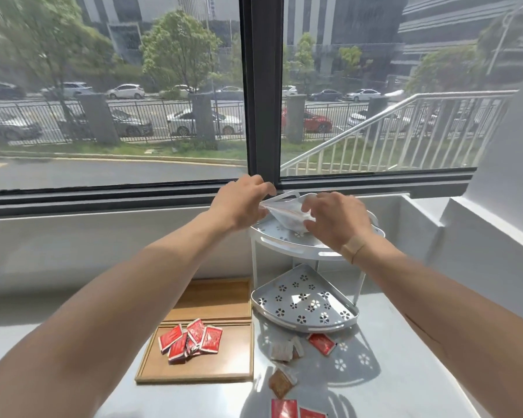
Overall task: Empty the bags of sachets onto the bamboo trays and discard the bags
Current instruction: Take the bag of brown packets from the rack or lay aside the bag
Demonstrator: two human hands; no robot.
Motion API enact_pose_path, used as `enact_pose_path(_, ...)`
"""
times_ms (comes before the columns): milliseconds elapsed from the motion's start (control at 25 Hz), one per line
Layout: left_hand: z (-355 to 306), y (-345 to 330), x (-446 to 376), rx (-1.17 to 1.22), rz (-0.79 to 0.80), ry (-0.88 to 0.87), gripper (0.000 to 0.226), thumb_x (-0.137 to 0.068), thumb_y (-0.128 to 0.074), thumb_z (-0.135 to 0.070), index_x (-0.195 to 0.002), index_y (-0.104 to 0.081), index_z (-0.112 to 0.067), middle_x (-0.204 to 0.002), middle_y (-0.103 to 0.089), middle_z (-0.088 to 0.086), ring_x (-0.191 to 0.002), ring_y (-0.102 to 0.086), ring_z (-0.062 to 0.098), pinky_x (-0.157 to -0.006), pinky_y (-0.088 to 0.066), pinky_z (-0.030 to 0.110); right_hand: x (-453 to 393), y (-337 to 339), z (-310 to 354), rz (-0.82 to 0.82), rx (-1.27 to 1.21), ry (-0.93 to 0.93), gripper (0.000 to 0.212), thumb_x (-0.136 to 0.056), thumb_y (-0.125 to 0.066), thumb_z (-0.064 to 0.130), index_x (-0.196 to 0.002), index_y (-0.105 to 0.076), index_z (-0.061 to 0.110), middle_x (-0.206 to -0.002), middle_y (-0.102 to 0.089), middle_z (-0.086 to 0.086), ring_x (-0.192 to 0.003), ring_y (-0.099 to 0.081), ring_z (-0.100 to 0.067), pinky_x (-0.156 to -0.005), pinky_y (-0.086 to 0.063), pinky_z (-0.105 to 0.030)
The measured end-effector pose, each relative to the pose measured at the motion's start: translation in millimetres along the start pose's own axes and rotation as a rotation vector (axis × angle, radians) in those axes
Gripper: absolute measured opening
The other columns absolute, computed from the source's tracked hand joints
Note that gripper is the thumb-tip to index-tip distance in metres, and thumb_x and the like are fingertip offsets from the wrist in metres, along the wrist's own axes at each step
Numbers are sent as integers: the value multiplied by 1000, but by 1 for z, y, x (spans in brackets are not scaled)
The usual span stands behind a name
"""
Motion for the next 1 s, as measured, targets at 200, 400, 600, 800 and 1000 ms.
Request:
enact_pose_path(200,-2,6,-1,2,-79,-43,14,-96,-50,-20,-99,-63,-18,-105,-63,3,-103,-56,27,-70,-41,34,-1,2,-8,-25,20,-59,20,-90,-49,16,-89,-69,21,-88,-71,-4,-80,-64,-32,-59,-33,-28)
enact_pose_path(400,12,34,8,43,-172,-17,14,-95,-49,-15,-96,-63,-16,-103,-63,5,-99,-56,29,-71,-48,38,2,31,5,-179,-80,-59,21,-91,-50,16,-90,-71,19,-88,-72,-1,-82,-64,-29,-61,-43,-30)
enact_pose_path(600,32,72,30,20,-304,-57,12,-91,-53,-8,-90,-64,-13,-94,-65,9,-91,-55,32,-74,-49,44,6,69,34,-341,-202,-6,17,-91,-56,20,-92,-73,17,-88,-73,-2,-82,-66,-28,-67,-54,-36)
enact_pose_path(800,69,108,72,53,-396,-26,11,-91,-56,-10,-90,-66,-13,-95,-65,7,-93,-57,31,-74,-50,41,16,95,84,-494,-316,101,10,-86,-64,22,-85,-73,18,-82,-73,-2,-76,-66,-27,-60,-54,-37)
enact_pose_path(1000,114,84,152,190,-242,38,8,-93,-59,-21,-94,-67,-18,-100,-66,0,-96,-59,22,-77,-51,36,42,59,148,-356,-430,221,4,-84,-70,19,-85,-74,18,-78,-73,-1,-73,-65,-23,-62,-56,-41)
Point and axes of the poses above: each hand's wrist, its own x-axis away from the middle knuckle, its own y-axis out of the back of the hand, z = x × y, the point moved 10 cm from there along -x, towards the middle knuckle
